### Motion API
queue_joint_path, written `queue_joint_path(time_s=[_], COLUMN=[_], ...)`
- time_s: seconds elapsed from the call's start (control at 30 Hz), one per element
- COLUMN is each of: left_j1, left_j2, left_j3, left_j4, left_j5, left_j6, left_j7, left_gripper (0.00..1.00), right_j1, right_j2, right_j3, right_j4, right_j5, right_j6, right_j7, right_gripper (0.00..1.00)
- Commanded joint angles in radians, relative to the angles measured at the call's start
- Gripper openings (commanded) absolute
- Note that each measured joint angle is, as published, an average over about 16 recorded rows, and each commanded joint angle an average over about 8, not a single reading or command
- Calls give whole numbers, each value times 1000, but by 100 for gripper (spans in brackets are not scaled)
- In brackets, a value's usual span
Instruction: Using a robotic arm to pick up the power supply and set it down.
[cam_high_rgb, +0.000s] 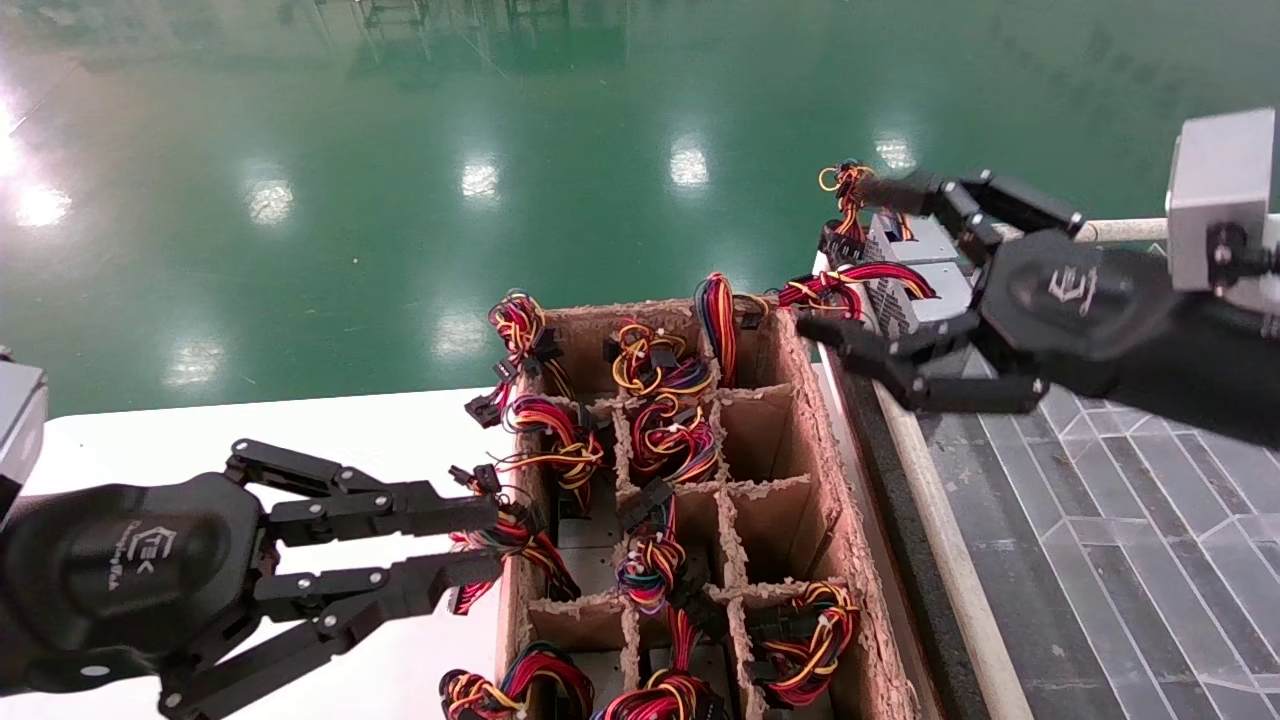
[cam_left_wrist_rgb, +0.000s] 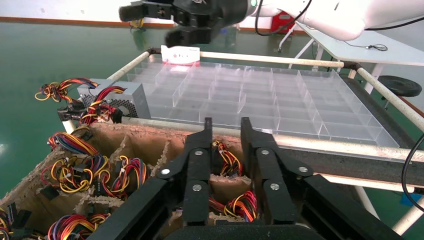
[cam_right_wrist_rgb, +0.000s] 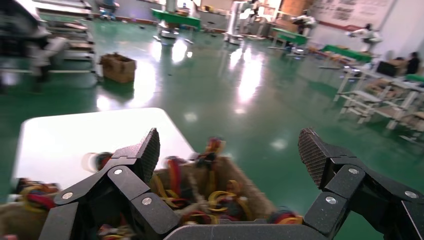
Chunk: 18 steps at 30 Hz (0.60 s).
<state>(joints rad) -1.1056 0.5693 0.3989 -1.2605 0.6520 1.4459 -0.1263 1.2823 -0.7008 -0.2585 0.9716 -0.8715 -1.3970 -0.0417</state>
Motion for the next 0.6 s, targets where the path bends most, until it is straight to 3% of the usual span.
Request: queue_joint_path(time_s=[0.03,0.6], left_j1=[0,0], left_j2=[0,0], left_j3=[0,0], left_j4=[0,0], left_j5=[0,0], left_j6=[0,0], left_j7=[0,0], left_gripper=[100,100], right_j1=[-18,-165], right_j2=[8,71], right_j3=[-2,-17], right_j4=[27,249], right_j5=[12,112], right_j6=[-8,-79], right_j7=[19,183], right_gripper=[100,100])
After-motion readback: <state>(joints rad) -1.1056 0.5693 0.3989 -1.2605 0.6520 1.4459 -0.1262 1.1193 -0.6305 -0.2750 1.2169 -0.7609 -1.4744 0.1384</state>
